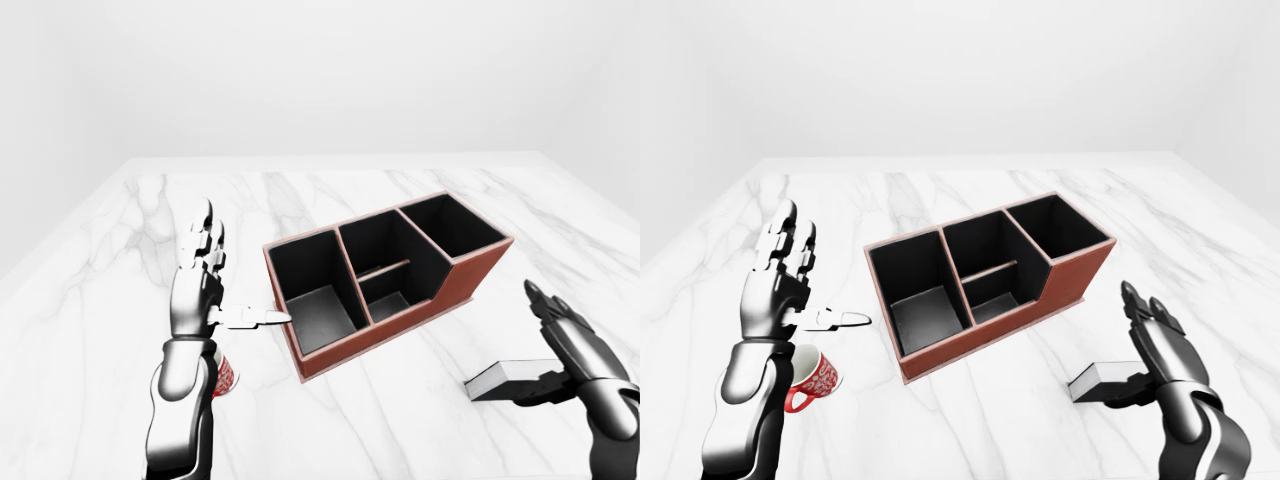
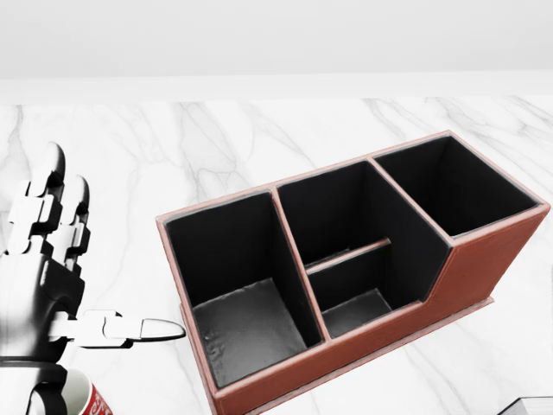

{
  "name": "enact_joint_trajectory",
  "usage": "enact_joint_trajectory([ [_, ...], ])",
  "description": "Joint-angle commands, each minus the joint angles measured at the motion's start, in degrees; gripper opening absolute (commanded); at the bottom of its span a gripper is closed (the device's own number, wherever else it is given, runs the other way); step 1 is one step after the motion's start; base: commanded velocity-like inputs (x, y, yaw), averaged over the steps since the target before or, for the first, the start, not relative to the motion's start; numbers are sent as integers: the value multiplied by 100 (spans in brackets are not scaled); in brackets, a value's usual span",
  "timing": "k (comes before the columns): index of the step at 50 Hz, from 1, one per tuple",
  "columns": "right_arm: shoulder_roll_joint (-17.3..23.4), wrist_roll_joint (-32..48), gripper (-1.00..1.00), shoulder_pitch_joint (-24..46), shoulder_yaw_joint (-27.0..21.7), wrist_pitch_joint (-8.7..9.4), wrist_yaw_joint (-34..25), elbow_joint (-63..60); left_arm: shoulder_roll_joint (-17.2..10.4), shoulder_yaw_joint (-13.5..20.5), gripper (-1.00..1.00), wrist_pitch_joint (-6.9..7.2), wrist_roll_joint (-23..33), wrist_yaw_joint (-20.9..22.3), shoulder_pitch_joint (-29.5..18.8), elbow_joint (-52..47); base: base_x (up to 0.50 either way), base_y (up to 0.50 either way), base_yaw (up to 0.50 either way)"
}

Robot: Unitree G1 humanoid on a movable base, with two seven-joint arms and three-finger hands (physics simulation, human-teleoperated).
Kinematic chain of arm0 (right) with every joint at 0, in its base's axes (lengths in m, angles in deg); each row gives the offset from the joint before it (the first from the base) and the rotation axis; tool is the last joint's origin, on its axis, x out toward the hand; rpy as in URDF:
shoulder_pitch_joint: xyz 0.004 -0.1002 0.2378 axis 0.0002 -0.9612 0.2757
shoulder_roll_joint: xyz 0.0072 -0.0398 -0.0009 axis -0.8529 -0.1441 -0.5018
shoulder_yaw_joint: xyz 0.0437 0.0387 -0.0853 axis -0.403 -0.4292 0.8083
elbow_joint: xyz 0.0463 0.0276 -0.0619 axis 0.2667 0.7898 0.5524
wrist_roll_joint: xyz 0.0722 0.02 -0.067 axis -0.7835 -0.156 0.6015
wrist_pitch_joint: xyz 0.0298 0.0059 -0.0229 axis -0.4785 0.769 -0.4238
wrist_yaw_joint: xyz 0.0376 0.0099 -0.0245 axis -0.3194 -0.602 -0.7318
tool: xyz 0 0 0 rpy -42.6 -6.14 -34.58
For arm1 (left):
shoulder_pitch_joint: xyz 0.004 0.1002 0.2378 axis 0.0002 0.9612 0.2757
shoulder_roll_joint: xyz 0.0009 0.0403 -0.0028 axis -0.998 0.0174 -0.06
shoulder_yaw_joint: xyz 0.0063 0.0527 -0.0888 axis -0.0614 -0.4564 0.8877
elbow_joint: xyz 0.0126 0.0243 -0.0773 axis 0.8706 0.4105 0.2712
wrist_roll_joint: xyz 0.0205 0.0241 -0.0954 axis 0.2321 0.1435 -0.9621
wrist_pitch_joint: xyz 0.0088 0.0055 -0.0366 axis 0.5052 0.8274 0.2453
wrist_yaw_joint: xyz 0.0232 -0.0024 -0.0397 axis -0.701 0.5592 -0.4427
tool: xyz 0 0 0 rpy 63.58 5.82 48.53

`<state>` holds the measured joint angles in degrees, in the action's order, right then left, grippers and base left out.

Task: Pick up the book and place it in the back compartment of the caddy.

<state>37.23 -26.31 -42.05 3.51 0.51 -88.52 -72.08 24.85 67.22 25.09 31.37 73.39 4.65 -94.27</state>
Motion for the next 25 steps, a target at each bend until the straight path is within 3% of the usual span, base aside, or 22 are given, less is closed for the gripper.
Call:
enact_joint_trajectory([
  [1, 66, -11, 100, 15, -30, 0, 50, 138, 1, -6, 100, 0, 14, -2, 2, 0, 0, 0, 0],
  [25, 220, 44, 100, 66, 13, 0, 252, 518, 5, -20, 100, 0, 35, 2, 9, 29, 0, 0, 0],
])
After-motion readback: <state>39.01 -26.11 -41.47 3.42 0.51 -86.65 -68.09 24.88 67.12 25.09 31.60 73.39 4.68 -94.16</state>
